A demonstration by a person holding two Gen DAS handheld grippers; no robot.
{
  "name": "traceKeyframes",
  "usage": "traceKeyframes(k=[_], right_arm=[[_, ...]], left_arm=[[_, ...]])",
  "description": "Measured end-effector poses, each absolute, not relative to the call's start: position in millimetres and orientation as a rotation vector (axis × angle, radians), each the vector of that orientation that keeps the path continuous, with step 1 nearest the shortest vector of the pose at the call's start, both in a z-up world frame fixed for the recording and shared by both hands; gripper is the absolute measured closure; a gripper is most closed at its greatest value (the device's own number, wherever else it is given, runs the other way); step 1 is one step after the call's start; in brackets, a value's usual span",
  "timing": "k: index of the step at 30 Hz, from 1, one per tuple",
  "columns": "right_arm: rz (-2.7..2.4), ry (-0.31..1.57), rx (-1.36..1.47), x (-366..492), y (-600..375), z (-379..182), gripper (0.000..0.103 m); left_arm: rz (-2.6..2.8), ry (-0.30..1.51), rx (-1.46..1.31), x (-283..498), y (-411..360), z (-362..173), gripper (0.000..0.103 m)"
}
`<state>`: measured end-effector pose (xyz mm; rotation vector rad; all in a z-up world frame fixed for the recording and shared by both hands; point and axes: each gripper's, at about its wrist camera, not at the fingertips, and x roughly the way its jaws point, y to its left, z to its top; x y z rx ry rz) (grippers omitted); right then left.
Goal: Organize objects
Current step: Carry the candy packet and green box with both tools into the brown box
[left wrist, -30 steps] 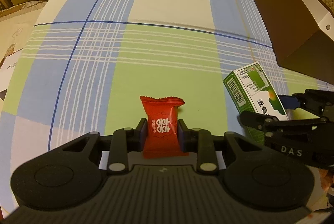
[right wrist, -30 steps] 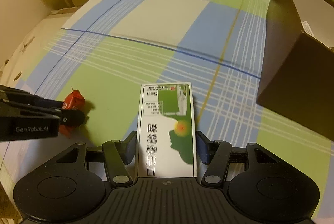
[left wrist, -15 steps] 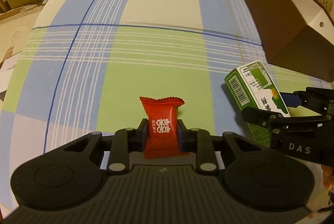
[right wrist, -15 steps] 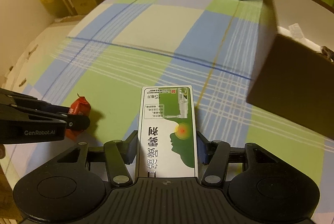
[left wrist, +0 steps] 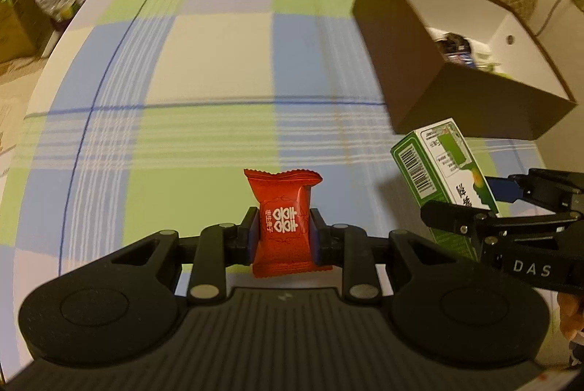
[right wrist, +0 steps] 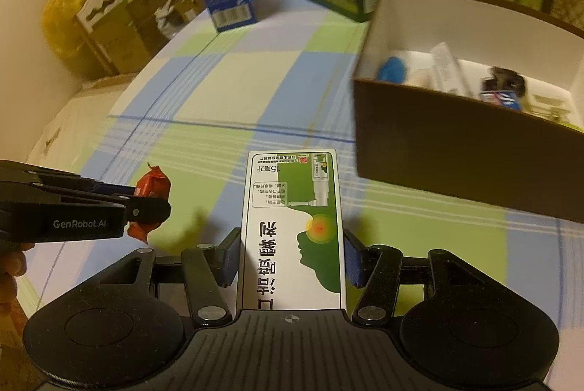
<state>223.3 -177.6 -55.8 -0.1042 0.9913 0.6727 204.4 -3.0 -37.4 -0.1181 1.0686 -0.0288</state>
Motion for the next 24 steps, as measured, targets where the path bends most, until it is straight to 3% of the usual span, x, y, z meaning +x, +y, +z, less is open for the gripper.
traceKeyframes(k=[24], right_arm=[[0.477,0.835,0.053,267,-322,14,0.051]], left_arm=[[-0.264,0.931,-0.010,275,-143,18,0.080]])
